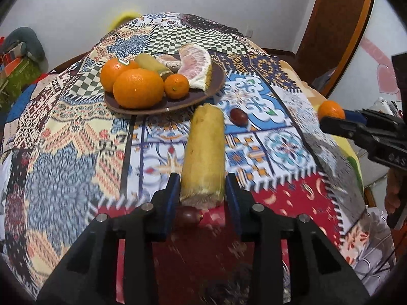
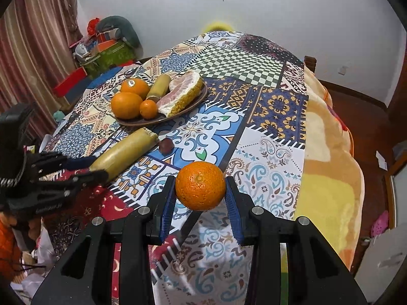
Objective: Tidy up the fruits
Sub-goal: 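Grasp the yellow cylindrical fruit with the left tool while the right tool grasps a mandarin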
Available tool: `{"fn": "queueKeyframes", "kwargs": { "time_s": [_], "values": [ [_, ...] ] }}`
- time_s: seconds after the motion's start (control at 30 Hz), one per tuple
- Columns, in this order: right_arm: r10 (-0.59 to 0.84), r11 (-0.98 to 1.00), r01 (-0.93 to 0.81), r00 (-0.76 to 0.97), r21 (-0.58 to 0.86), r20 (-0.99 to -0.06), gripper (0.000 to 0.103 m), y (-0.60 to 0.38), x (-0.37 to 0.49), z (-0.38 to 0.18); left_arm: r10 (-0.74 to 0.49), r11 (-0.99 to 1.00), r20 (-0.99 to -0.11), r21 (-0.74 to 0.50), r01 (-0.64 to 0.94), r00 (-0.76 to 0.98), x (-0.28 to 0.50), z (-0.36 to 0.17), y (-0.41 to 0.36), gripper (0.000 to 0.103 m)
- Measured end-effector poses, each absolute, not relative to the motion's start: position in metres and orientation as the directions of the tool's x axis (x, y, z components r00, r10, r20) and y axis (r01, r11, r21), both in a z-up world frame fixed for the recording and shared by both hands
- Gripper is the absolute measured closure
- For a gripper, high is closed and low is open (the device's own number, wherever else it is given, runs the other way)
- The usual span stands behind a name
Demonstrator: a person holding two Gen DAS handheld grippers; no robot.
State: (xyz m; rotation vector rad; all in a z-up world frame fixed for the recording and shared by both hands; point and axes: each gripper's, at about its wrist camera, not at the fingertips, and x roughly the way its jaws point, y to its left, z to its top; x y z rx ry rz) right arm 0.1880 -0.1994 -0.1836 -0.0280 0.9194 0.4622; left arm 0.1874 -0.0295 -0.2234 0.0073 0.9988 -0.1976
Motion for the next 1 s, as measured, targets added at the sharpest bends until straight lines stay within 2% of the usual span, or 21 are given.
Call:
{"fn": "queueKeyframes", "kwargs": {
  "time_s": [0.17,0.5,1.0],
  "values": [
    [0.385,0.895,-0.411,0.519,0.172,-0.763,0.068,-0.196,0.18,-0.179,-0.179,0.98,-0.837,-0.106,0.168,0.517,0.165,-0.214,-0.036,0.072],
    [0.398,0.893,-0.408,0.515,0.192,-0.759,0.068,-0.198,0.179,-0.182,-0.239,0.969,-0.873,-0.186,0.162,0.426,0.2,-0.215,-0.026,0.068],
    [0.398,0.896,-0.389,0.484,0.215,-0.779,0.068,-0.202,0.2,-0.202,-0.189,0.971,-0.918,-0.121,0.206,0.349,0.265,-0.238,-0.045,0.065]
  ]
}}
